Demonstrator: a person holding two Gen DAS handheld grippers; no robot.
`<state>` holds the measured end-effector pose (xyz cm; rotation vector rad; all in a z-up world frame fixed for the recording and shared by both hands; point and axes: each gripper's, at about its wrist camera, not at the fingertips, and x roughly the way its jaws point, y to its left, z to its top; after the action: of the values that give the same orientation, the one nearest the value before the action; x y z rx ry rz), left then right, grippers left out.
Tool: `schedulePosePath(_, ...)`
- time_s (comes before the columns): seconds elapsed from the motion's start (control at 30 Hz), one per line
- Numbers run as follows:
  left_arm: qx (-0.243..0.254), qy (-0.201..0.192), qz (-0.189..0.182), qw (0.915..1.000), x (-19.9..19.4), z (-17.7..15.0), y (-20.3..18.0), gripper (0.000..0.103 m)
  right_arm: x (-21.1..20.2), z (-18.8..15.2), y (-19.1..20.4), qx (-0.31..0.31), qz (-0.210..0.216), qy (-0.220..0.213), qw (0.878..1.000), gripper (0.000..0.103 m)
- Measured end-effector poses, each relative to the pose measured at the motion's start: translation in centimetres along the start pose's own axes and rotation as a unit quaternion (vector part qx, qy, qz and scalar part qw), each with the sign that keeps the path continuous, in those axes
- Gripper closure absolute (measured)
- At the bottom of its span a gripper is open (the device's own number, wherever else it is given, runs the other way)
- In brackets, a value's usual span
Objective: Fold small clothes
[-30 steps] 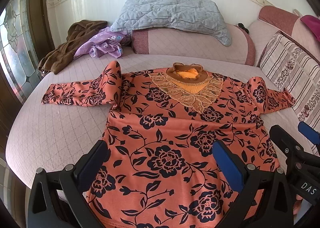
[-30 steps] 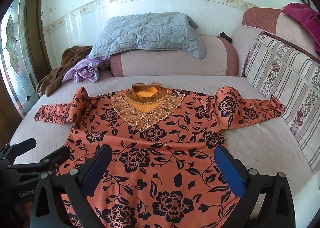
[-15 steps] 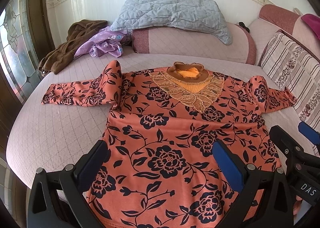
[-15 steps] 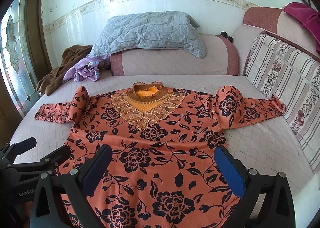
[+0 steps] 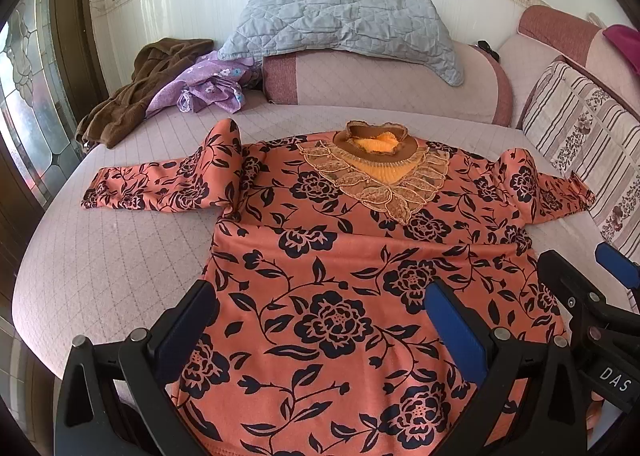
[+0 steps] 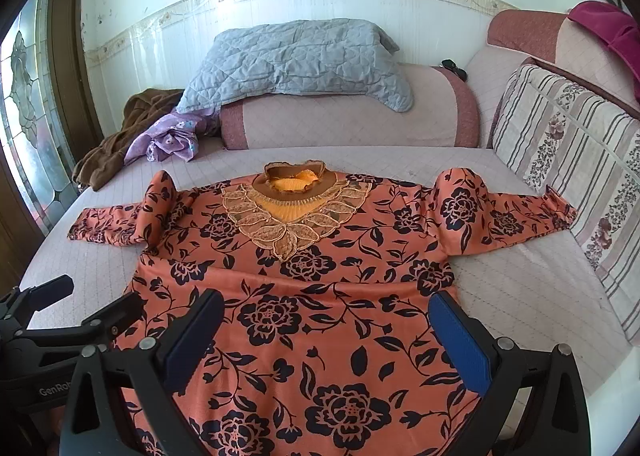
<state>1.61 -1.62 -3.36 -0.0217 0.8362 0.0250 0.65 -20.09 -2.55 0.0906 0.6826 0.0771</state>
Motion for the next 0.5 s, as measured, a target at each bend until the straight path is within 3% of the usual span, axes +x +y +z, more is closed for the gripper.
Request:
schedulePosePath(0.37,0.0,0.013,-0.002,0.9999,1.5,0.1,0.5,0.0,1.2,-0.1,-0.3,0.007,0.011,0.011,1.0,0.0)
schedulePosePath(0.5,-0.047,0.037,0.01,0.9982,4.1,-0.2,4.7,0.0,2.5,-0.4,-3.9,0.062,0.081,0.029,0.994,0.0)
